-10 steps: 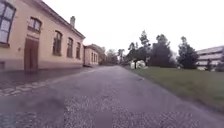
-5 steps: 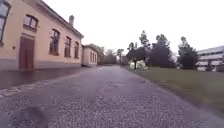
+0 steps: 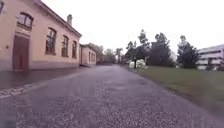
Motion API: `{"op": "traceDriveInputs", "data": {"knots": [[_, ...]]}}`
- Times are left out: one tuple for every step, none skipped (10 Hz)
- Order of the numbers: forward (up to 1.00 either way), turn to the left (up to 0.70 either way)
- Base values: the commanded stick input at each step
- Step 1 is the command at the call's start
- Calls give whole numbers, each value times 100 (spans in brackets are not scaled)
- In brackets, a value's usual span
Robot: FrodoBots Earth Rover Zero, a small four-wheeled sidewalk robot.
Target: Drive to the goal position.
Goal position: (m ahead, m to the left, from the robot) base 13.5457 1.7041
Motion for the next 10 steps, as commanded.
{"op": "traceDriveInputs", "data": {"knots": [[100, 0], [100, 0], [100, 0], [100, 0], [100, 0], [100, 0], [100, 0], [100, 0], [100, 0], [100, 0]]}}
